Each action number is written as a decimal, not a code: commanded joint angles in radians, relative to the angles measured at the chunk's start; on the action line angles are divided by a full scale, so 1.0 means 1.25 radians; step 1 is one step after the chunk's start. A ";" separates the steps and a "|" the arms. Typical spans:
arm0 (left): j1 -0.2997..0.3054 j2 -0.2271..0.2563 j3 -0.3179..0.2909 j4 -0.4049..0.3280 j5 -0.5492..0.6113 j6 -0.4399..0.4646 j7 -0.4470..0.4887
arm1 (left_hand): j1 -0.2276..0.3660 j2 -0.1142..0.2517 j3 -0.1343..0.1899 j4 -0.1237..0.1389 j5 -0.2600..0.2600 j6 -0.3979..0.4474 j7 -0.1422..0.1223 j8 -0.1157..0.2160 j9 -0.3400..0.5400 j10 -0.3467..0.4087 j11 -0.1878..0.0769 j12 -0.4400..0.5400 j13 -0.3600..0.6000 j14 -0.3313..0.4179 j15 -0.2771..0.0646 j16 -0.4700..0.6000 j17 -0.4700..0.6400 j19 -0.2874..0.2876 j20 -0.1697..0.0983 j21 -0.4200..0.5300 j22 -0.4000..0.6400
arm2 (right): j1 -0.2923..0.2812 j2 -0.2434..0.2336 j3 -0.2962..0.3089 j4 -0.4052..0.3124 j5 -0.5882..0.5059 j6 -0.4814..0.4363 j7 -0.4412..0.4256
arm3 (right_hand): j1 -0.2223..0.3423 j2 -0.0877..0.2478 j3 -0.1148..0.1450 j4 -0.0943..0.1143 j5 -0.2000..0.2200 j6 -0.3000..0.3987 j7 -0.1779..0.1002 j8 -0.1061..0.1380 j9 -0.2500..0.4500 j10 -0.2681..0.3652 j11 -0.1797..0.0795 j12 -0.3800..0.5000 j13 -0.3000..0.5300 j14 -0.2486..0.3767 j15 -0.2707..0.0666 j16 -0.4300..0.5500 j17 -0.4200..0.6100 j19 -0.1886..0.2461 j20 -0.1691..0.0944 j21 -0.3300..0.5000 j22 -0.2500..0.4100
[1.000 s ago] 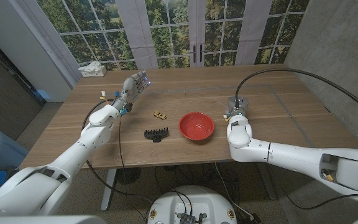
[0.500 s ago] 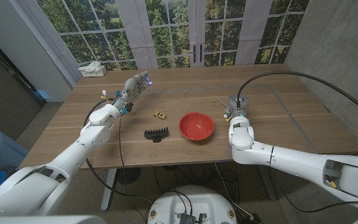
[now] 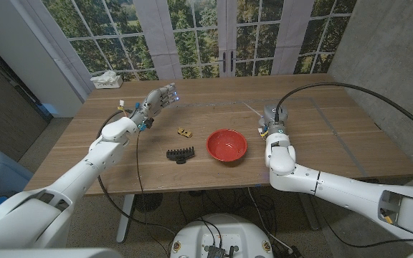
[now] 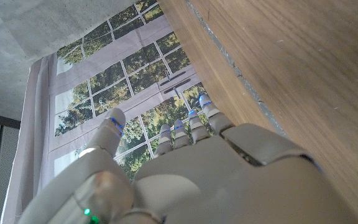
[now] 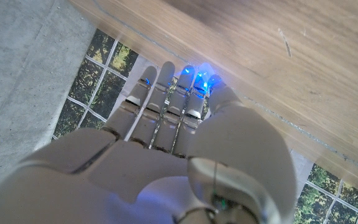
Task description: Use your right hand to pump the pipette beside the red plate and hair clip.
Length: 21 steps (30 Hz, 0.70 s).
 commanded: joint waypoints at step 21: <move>-0.039 0.060 0.052 -0.049 0.089 -0.050 -0.079 | 0.127 -0.063 -0.010 -0.016 -0.007 0.056 0.033 0.010 0.006 0.125 -0.009 0.022 0.008 0.187 -0.048 0.026 0.007 0.078 -0.001 0.014 0.007 | -0.075 0.002 0.084 -0.096 -0.180 0.049 0.068 | 0.007 0.001 0.004 0.000 0.008 0.000 0.001 0.014 0.004 0.002 -0.002 0.007 0.017 0.010 -0.116 -0.006 0.011 0.006 0.000 0.014 0.001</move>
